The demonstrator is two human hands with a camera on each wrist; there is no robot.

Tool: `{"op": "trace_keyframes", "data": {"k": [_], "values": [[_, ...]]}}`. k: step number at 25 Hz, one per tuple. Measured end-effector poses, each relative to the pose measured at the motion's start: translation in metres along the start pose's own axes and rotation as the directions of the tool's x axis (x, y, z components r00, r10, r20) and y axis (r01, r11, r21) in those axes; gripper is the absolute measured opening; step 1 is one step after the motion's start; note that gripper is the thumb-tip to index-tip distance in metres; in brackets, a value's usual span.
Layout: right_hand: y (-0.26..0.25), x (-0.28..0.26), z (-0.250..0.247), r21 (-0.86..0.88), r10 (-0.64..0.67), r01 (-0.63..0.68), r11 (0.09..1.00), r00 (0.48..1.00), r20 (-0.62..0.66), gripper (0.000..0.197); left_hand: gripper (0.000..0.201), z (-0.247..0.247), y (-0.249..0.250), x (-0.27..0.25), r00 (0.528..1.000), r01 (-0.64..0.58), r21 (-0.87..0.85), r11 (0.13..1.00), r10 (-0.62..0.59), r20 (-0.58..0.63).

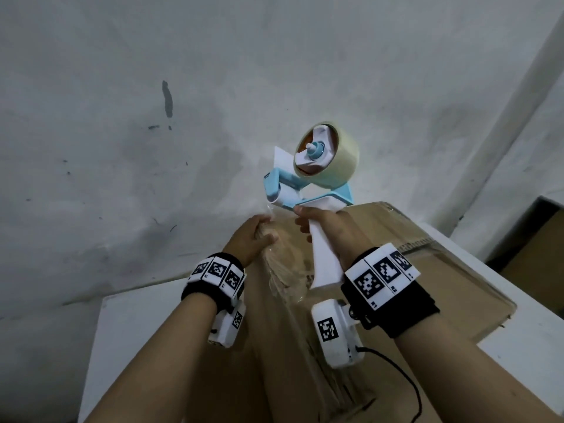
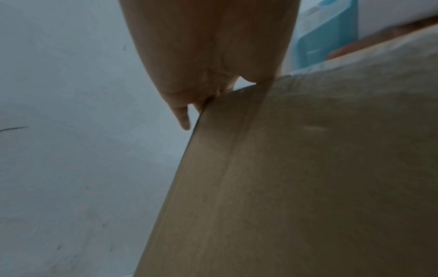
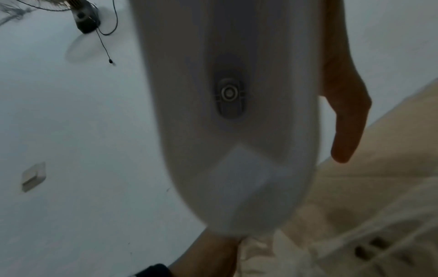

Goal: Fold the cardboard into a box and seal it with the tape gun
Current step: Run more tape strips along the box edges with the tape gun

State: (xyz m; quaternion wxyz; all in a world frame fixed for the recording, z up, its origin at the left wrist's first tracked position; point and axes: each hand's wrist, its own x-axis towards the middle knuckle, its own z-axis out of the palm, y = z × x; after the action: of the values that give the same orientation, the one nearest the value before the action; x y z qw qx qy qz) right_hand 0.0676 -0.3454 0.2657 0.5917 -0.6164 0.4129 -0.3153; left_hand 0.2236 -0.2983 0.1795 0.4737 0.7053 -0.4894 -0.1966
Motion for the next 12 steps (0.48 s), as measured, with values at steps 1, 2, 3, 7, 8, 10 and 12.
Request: {"op": "trace_keyframes", "data": {"k": [1,2,3,7,8,10,12], "values": [[0.003,0.005,0.002,-0.011,0.014,-0.013,1.0,1.0,0.02,0.015,0.045,0.0,-0.003,0.002,0.999,0.035,-0.073,0.997,-0.037,-0.026],[0.002,0.007,0.004,-0.019,0.019,-0.018,1.0,0.999,0.041,0.015,0.042,0.001,-0.006,0.004,0.996,0.056,-0.127,0.99,-0.065,-0.062],[0.002,0.009,0.005,-0.021,0.025,-0.024,1.0,0.997,0.068,0.014,0.04,0.002,-0.008,0.005,0.991,0.07,-0.189,0.979,-0.09,-0.096],[0.002,0.019,0.011,-0.082,0.103,-0.095,0.992,0.99,0.099,0.024,0.029,0.008,-0.013,0.007,0.975,0.11,-0.369,0.923,-0.171,-0.138],[0.002,0.021,0.012,-0.113,0.126,-0.114,0.987,0.987,0.104,0.026,0.028,0.008,-0.014,0.007,0.976,0.121,-0.392,0.912,-0.182,-0.122],[0.002,0.02,0.013,-0.149,0.151,-0.13,0.98,0.979,0.136,0.019,0.026,0.01,-0.023,0.009,0.979,0.139,-0.485,0.863,-0.192,-0.061],[0.002,0.019,0.015,-0.176,0.155,-0.125,0.976,0.974,0.167,0.014,0.022,0.008,-0.032,0.011,0.975,0.176,-0.582,0.794,-0.224,-0.011]]}}
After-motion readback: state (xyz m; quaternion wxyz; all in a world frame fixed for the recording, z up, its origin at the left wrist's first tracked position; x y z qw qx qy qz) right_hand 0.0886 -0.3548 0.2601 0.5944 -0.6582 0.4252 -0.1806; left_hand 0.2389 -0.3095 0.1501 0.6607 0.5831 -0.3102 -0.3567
